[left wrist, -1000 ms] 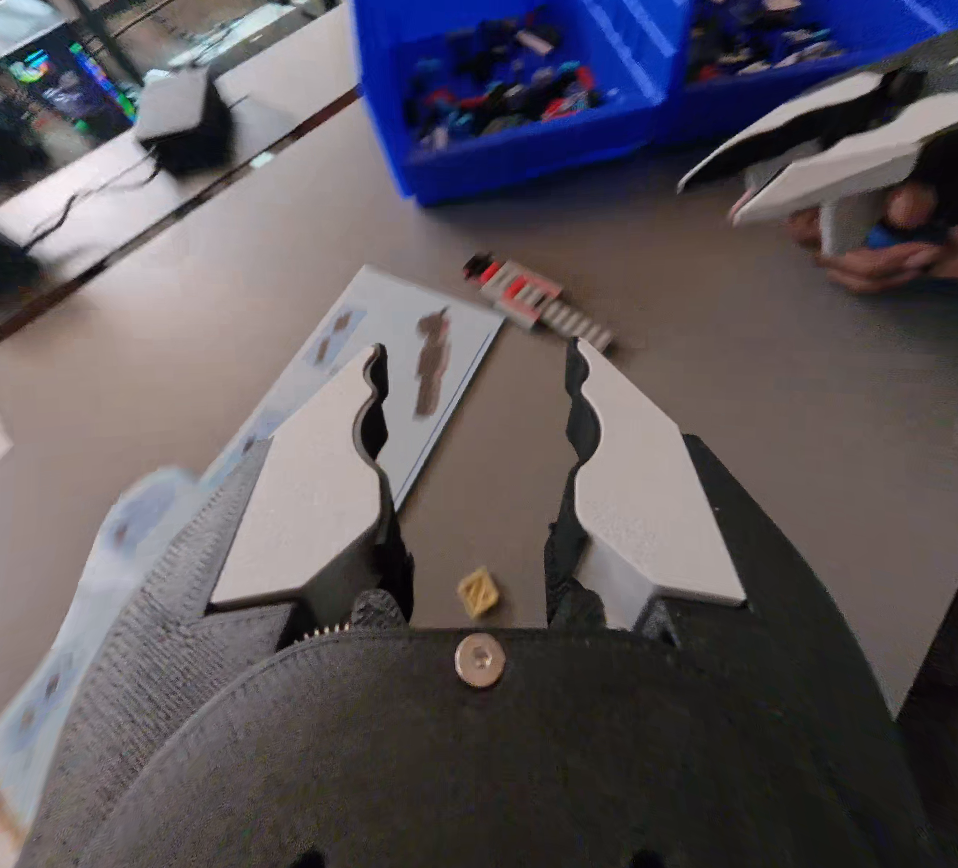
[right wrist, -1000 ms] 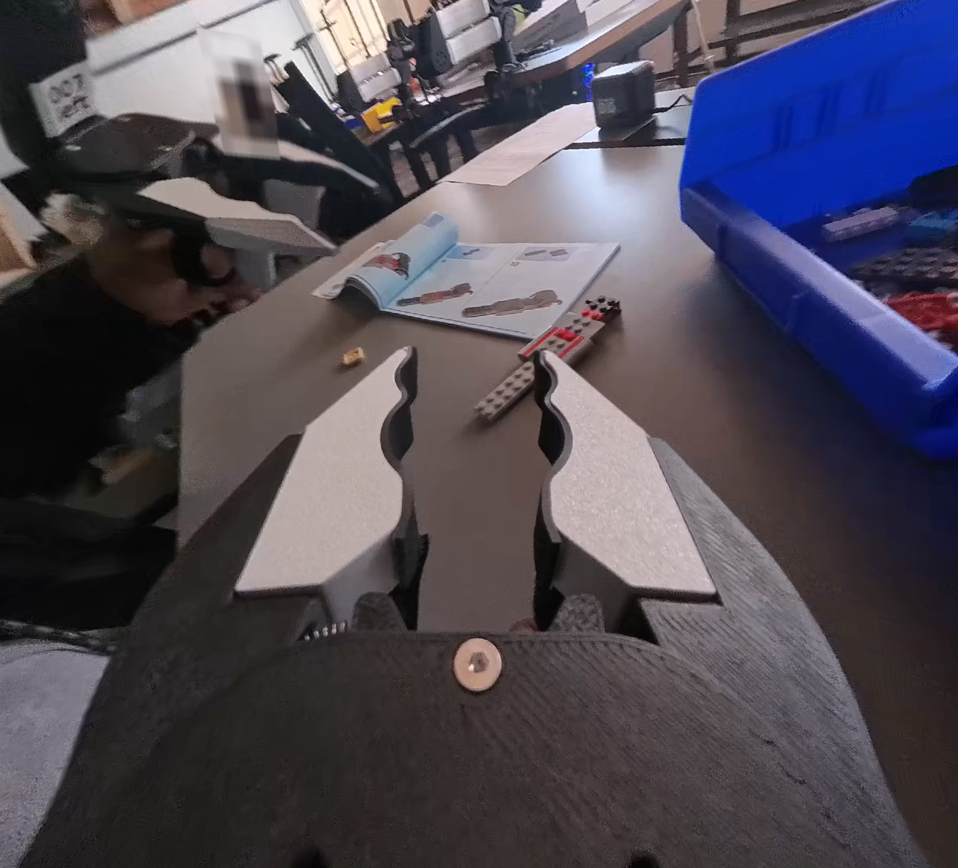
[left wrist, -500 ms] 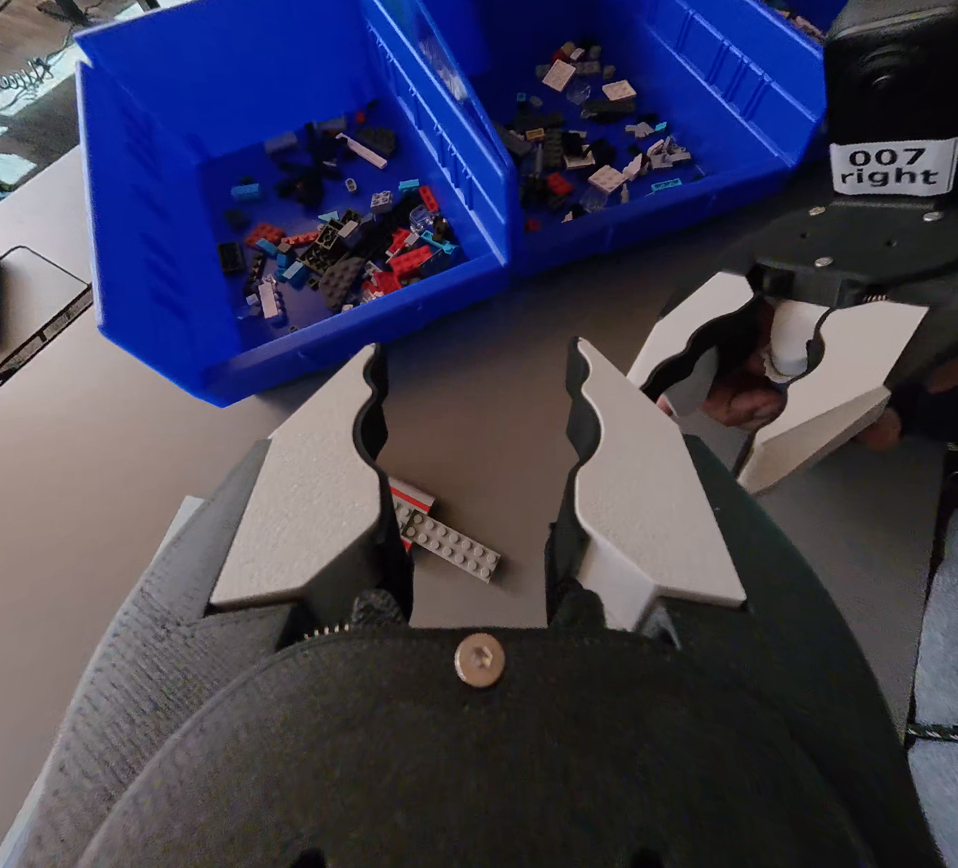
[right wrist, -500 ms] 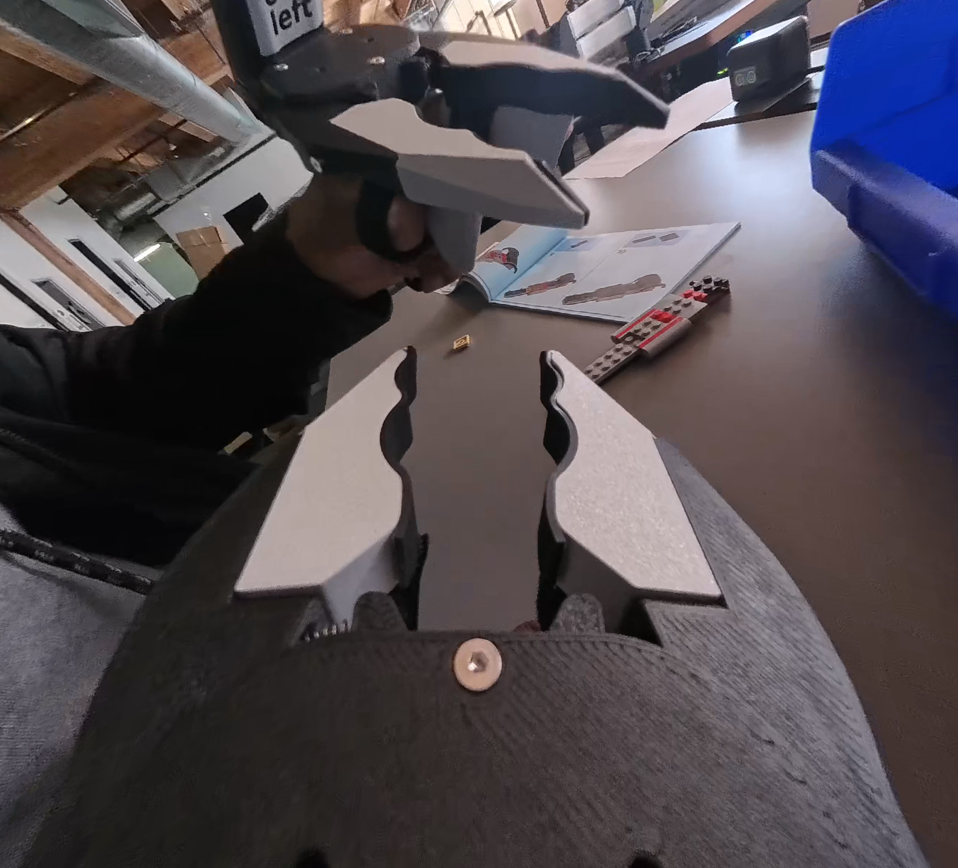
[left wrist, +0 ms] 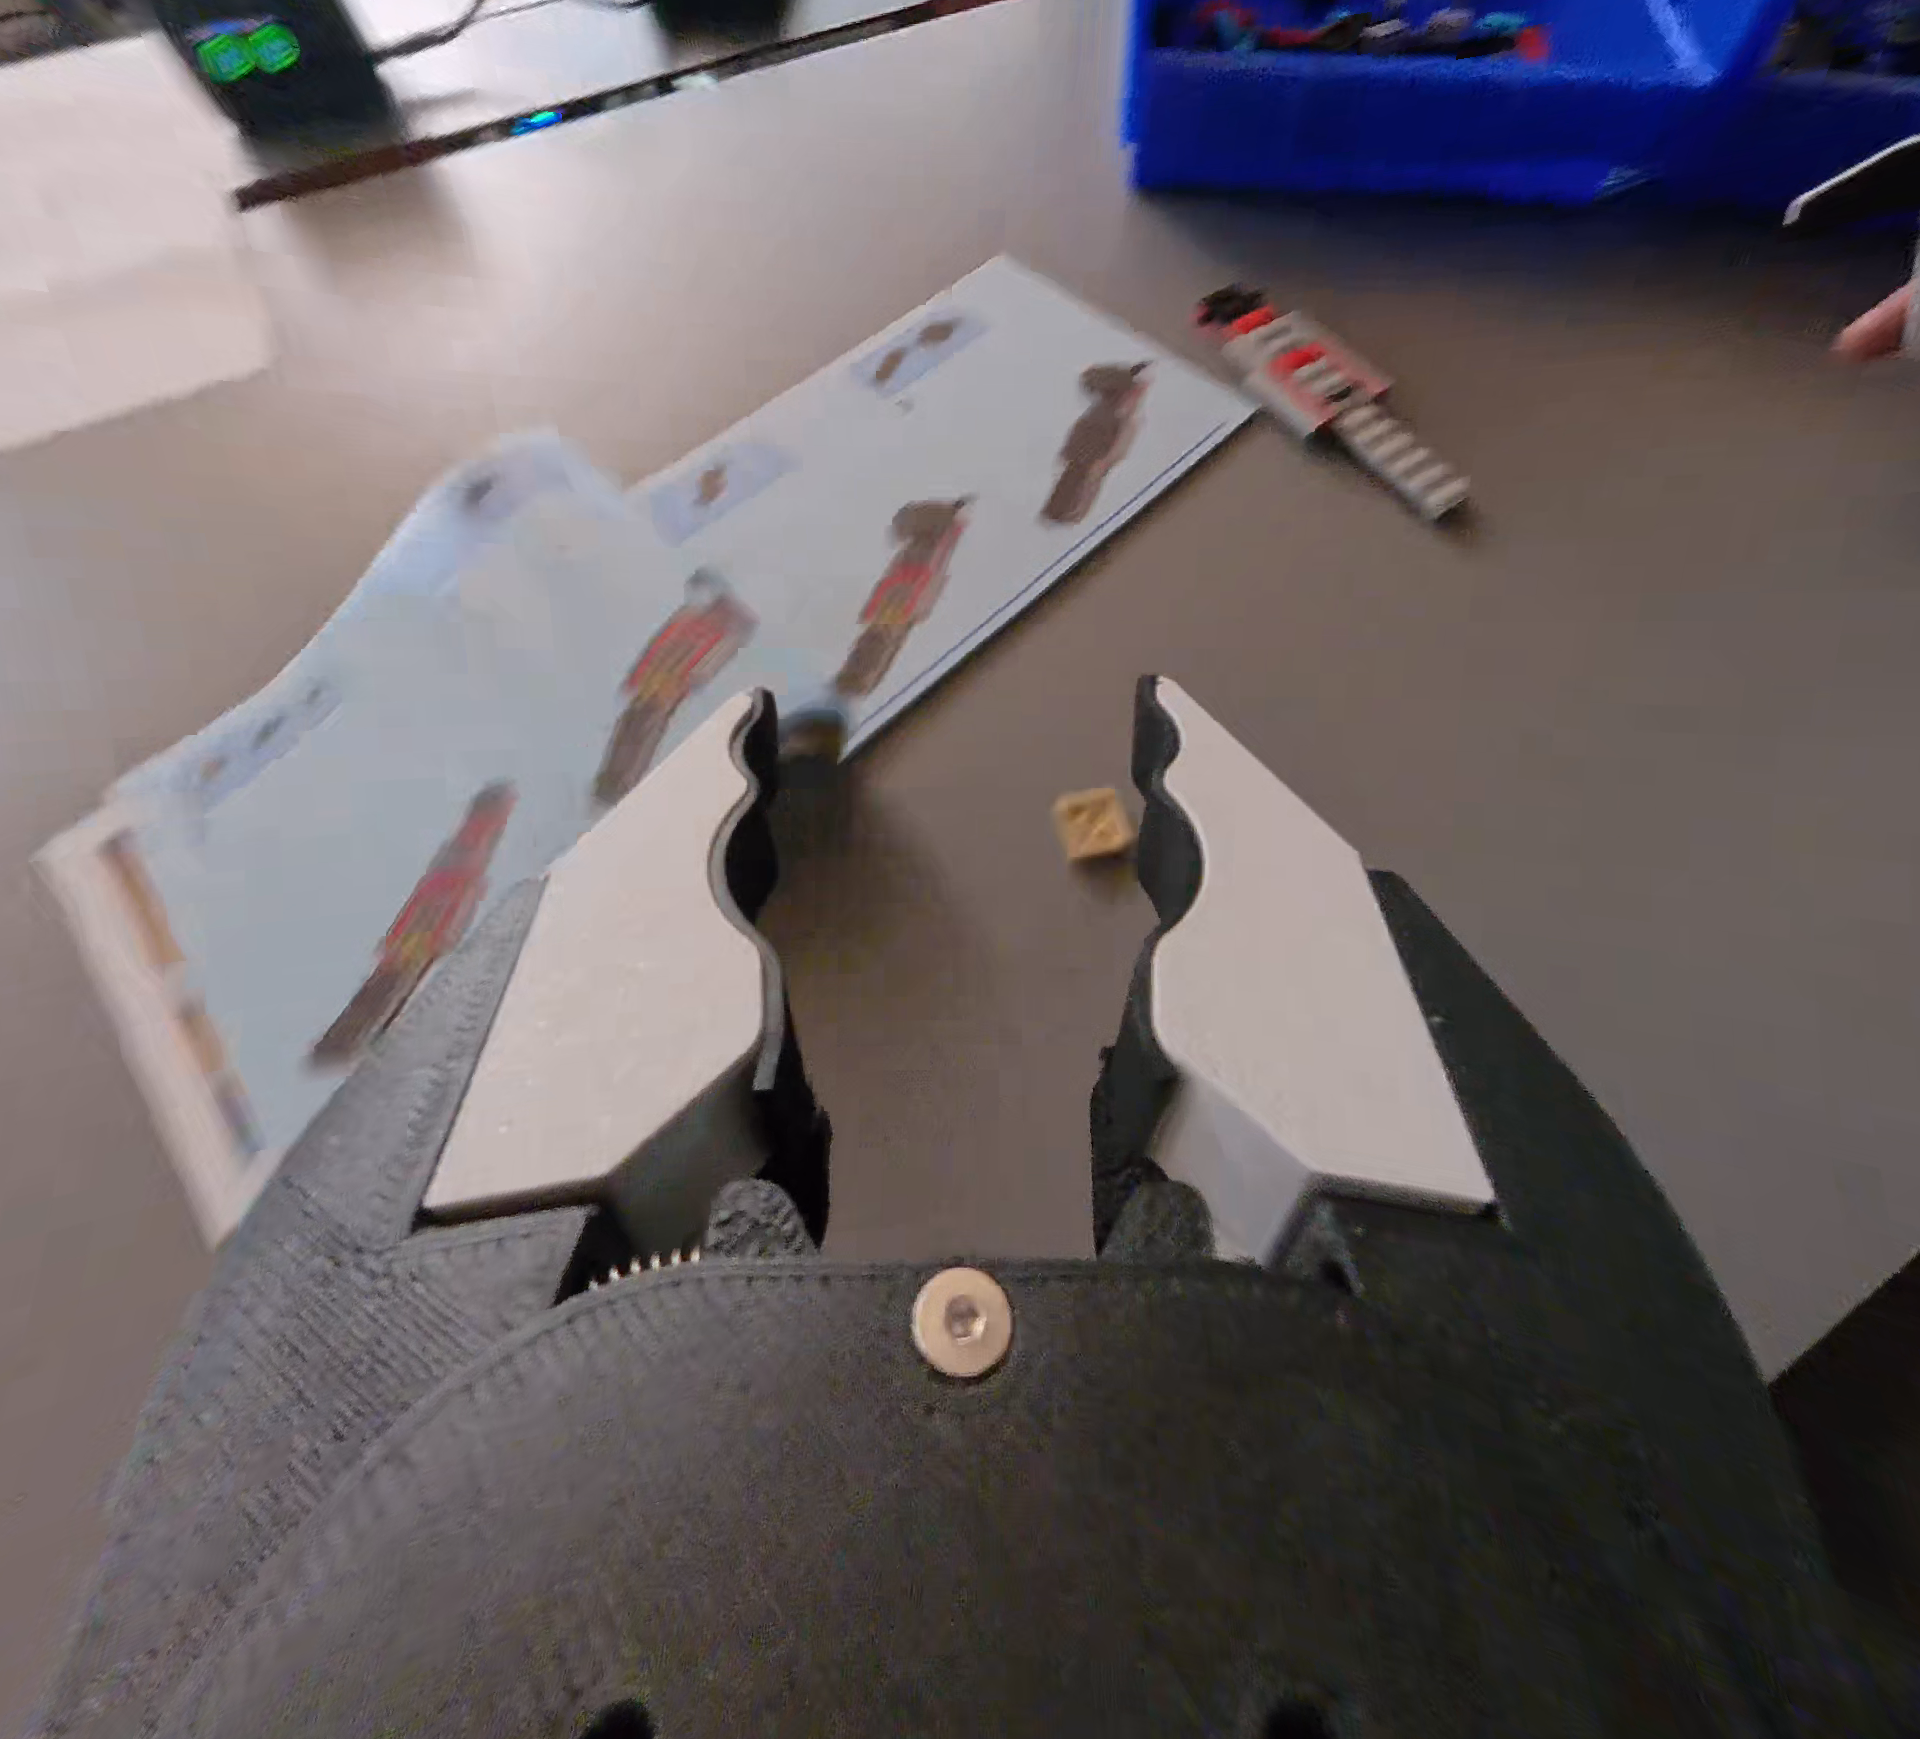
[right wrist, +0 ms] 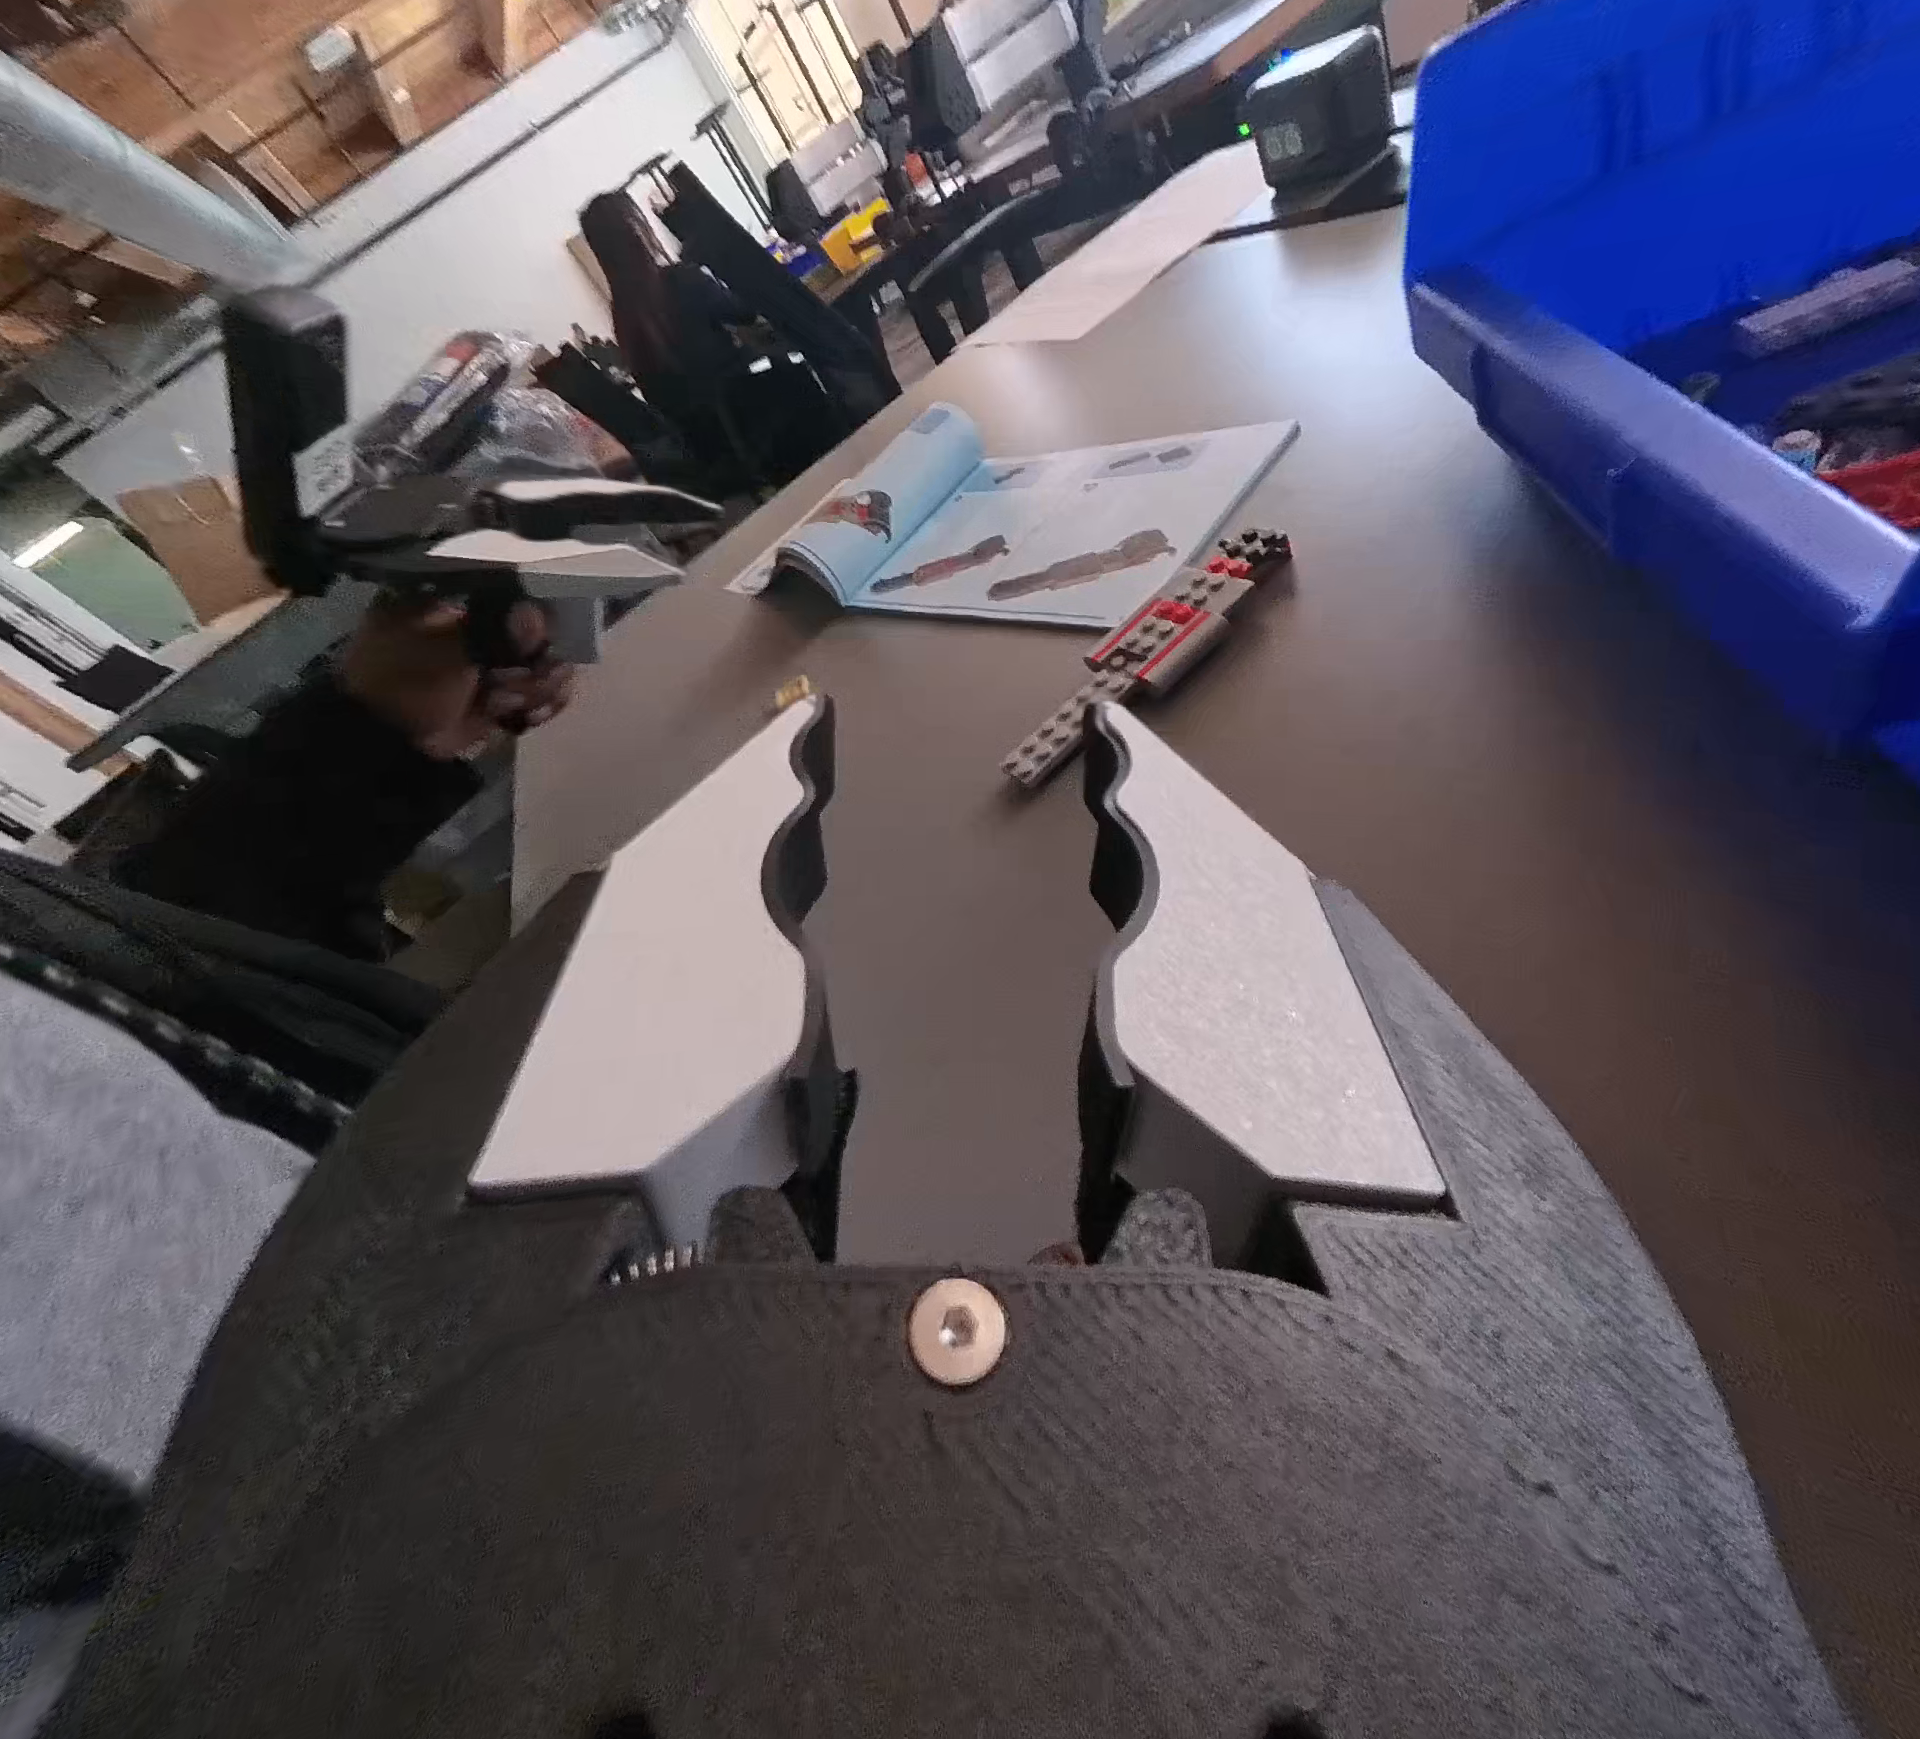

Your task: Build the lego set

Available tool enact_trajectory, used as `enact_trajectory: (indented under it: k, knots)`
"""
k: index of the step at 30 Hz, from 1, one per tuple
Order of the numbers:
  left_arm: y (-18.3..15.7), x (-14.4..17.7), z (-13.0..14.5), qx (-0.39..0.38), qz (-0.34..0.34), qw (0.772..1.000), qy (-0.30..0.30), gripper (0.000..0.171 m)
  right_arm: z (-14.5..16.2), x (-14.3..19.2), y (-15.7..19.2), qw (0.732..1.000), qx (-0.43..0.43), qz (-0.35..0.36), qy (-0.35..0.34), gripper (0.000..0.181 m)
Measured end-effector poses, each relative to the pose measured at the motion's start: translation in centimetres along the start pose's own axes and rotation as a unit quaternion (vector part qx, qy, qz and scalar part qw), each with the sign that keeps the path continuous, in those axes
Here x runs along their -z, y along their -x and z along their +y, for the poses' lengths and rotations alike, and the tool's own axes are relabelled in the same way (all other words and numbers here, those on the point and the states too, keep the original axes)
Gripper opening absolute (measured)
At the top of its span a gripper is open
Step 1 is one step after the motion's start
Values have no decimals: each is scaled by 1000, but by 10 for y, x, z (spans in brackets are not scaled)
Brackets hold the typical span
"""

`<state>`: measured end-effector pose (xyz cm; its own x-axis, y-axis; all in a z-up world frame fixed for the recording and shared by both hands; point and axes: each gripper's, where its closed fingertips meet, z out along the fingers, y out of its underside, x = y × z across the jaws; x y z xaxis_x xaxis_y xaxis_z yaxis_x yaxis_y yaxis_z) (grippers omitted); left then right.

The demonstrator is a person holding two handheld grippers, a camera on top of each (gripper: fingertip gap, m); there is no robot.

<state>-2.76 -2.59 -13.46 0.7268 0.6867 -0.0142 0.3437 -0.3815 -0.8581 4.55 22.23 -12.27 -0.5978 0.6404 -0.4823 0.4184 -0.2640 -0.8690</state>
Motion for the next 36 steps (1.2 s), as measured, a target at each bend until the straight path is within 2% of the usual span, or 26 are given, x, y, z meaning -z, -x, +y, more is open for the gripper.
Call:
enact_trajectory:
  k: [4,9,14,16,25,29,36]
  knots:
    - [45,33,30,21,-23,1000,-4,68,6,-13,-8,999,6,23,33,50]
    - [78,40,50,16,-6,1000,2,68,12,-24,-18,997,6,48,65,50]
    - [82,35,64,44,33,998,-13,65,15,-26,-25,992,27,93,74,50]
    - [81,37,61,42,38,998,-25,66,16,-27,-26,991,34,104,78,50]
    - [84,39,58,57,41,997,-38,66,26,-34,-23,986,58,104,116,50]
    - [68,34,40,53,54,996,-50,66,17,-28,-22,989,58,110,83,50]
    - [12,-4,-29,-30,87,995,-36,66,-8,5,-18,996,12,81,-30,50]
